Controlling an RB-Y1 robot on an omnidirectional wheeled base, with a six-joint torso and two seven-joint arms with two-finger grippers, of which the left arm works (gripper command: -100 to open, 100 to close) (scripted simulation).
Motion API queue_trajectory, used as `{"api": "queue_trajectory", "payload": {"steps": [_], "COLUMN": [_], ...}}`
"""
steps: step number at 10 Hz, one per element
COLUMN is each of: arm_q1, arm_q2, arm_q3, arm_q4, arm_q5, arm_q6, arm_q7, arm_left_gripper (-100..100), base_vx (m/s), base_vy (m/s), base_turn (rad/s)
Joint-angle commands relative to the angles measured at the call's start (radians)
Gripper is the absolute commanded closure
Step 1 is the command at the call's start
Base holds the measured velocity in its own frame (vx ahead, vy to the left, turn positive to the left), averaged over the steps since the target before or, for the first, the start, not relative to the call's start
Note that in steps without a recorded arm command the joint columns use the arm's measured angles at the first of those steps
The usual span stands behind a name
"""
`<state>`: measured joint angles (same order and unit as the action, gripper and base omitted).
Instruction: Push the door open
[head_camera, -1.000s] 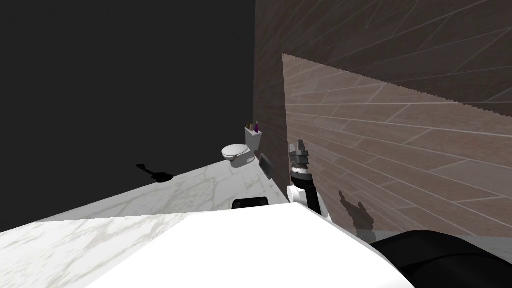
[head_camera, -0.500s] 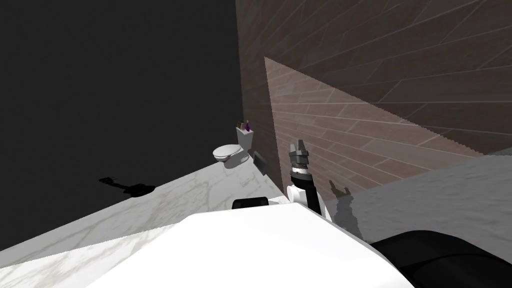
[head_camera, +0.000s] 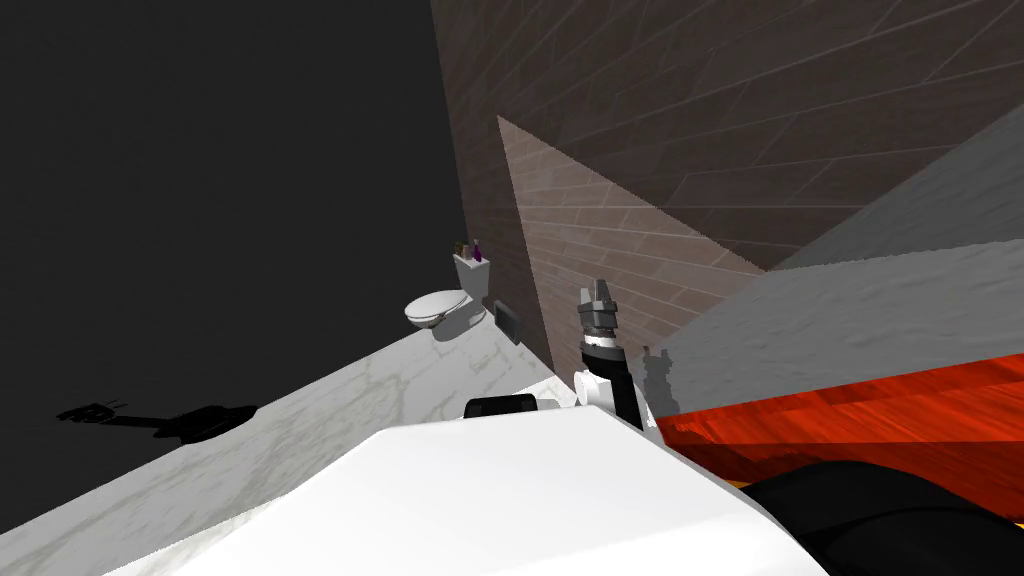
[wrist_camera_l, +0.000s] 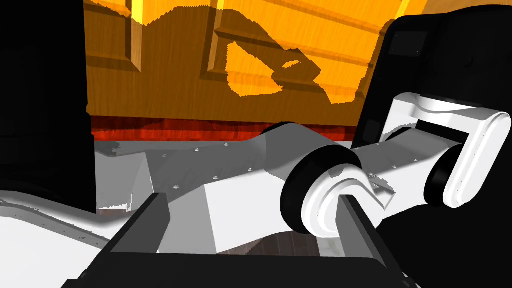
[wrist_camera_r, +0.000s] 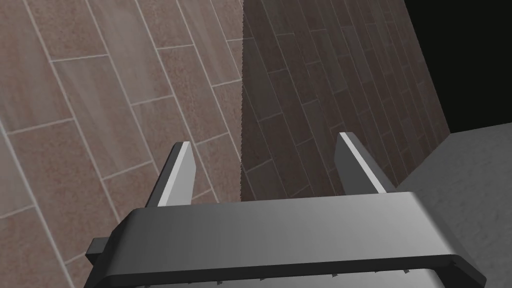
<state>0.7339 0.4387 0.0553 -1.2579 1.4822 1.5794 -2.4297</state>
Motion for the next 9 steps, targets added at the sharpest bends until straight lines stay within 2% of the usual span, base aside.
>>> {"api": "queue_trajectory", "payload": {"steps": [1,7,9], "arm_q1": [0.011,0.072,0.091], "arm_q2": [0.004,0.024,0.03], "arm_q3": [-0.005,-0.022,-0.028], "arm_q4": [0.004,-0.007,-0.009], "arm_q5": [0.014,0.074,0.088], "arm_q6": [0.023,0.121,0.147], "arm_q7": [-0.033,-0.156,-0.192], "arm_left_gripper": [-100,-100,-100], "base_vx": [-0.093,-0.106,-0.083], "base_vy": [-0.058,-0.066,-0.066], "base_turn": [-0.253,-0.312,-0.204]}}
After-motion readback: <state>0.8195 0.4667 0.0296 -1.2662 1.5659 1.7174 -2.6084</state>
